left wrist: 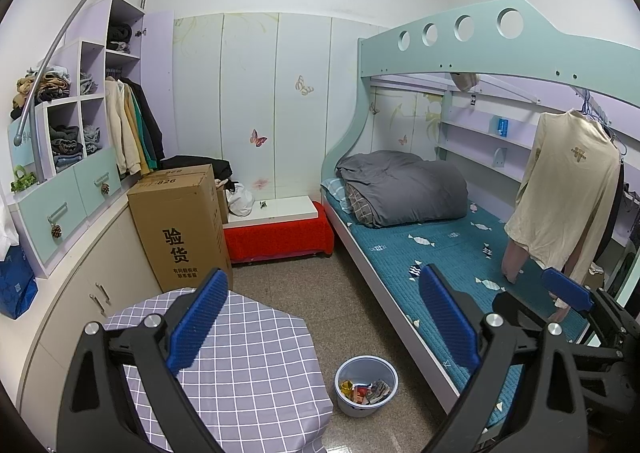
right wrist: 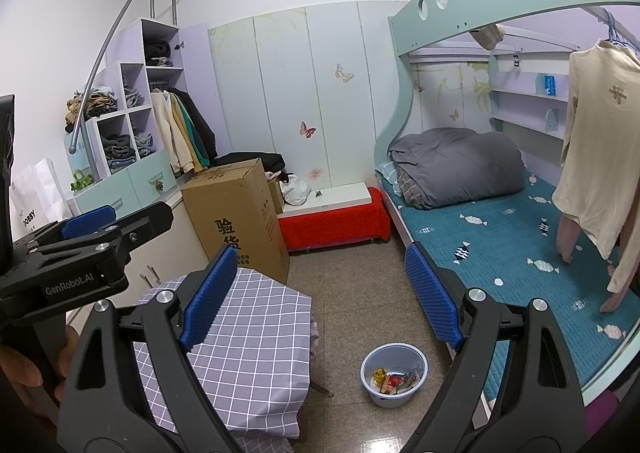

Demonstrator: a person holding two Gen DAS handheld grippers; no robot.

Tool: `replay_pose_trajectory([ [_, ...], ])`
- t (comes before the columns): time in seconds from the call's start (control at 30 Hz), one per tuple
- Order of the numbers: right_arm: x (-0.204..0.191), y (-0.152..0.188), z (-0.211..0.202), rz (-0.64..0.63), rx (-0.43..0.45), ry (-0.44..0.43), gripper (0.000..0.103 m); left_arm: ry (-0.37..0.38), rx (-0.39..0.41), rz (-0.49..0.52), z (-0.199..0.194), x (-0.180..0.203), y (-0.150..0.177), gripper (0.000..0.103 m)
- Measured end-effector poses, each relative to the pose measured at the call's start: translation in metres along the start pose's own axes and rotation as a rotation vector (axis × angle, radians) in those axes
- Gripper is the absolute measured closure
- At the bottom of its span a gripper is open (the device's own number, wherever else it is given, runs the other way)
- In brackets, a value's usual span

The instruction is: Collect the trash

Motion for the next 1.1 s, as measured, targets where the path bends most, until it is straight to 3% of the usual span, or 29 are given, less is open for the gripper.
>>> replay_pose_trajectory([
  [1.1, -0.031, -0.002, 0.026, -0.008, -0.028, -0.025, 0.018, -0.017, -0.011, -0.012, 0.014, -0.014, 0.007, 0.009],
])
Point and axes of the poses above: each gripper's, at about its wrist camera, not at the fingertips, and z roughly the way its jaws point, x to its right, y to its underside, the point moved 7 cm from there along z, roughly the way its jaws point, and after that the axes turned 10 degrees about x, right-handed, at the moved point
